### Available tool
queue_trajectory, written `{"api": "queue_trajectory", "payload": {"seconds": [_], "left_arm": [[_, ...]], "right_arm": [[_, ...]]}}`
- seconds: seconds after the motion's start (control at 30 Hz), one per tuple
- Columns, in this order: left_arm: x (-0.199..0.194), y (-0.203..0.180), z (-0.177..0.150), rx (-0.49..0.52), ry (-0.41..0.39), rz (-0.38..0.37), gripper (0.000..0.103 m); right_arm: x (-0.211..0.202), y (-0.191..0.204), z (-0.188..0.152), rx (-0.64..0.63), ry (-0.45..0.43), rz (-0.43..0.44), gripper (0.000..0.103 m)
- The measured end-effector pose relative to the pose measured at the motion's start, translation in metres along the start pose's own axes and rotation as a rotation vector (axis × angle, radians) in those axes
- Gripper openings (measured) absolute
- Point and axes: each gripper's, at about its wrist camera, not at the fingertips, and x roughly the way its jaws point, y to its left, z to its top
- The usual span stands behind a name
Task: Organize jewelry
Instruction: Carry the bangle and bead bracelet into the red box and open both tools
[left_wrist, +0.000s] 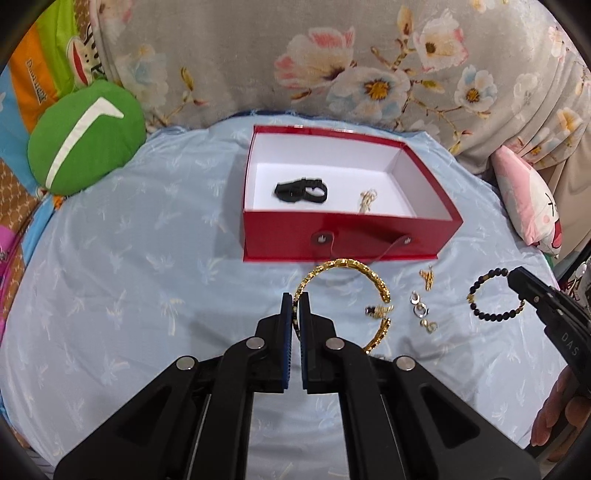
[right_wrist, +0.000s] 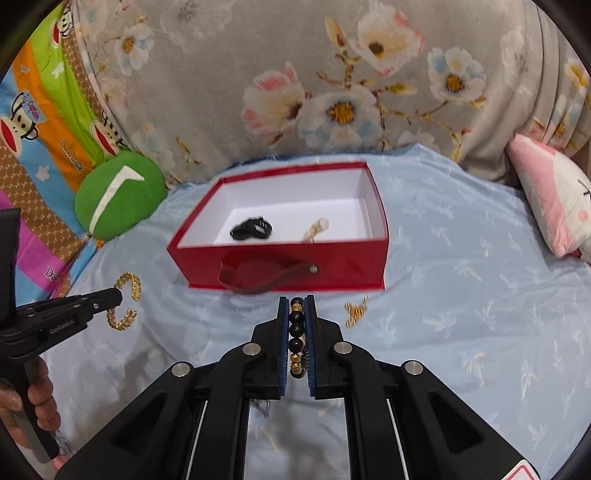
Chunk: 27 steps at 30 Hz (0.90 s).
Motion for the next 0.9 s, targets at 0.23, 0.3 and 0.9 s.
{"api": "queue_trajectory", "payload": {"seconds": [0.23,0.3,0.9], "left_arm": [[0.006,-0.006,0.047,0.028,-0.072,0.042,0.003],[0.011,-0.008,0.063,0.035,-0.093,0.052,0.003],[0.126,-0.01,0.145,0.033,-0.048,0.135,0.003]], "right_arm": [[0.002,0.004,0.056,-0.022,-0.097,0.009,0.007],[0.009,0.003,0.075,-0.018,-0.118,0.014,0.007],[0.143,-0.003,0.139,0.021,-0.028,-0.012,0.007]]}}
